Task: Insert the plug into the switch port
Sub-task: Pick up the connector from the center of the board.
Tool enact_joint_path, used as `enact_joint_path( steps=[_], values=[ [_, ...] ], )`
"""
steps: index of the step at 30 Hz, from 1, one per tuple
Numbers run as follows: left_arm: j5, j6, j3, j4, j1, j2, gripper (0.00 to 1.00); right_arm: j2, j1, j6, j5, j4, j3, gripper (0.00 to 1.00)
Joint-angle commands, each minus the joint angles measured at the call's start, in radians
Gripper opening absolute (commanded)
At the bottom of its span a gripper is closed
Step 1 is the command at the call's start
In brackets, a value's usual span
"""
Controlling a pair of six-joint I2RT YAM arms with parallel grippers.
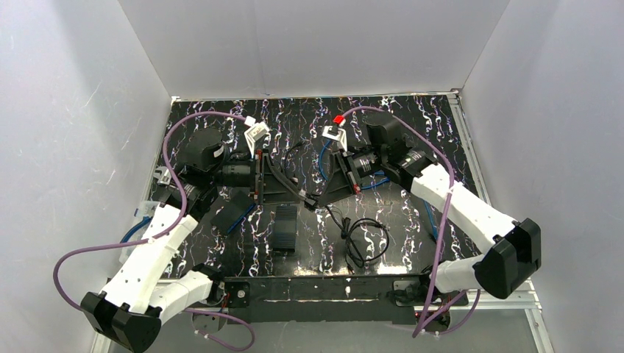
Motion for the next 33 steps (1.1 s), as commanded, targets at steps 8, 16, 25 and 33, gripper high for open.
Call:
enact_joint_path(
  steps=[8,16,25,33],
  values=[
    [0.049,-0.004,-0.026,0.016,-0.004,-0.015,0.66,0.05,0.039,0.061,-0.004,0.109,0.055,0.01],
    [0.06,0.001,-0.031,0.016,-0.004,-0.019,0.43,0.06,0.049,0.076,-0.003,0.126,0.049,0.01],
    [0.058,0.008,-0.036,0.006,-0.004,-0.019,0.16,0.058,0.055,0.078,-0.003,0.13,0.045,0.01],
    [0.009,0.131,0.027,-0.15,-0.004,0.002,0.0,0.052,0.068,0.008,0.006,0.072,0.06,0.03]
  ],
)
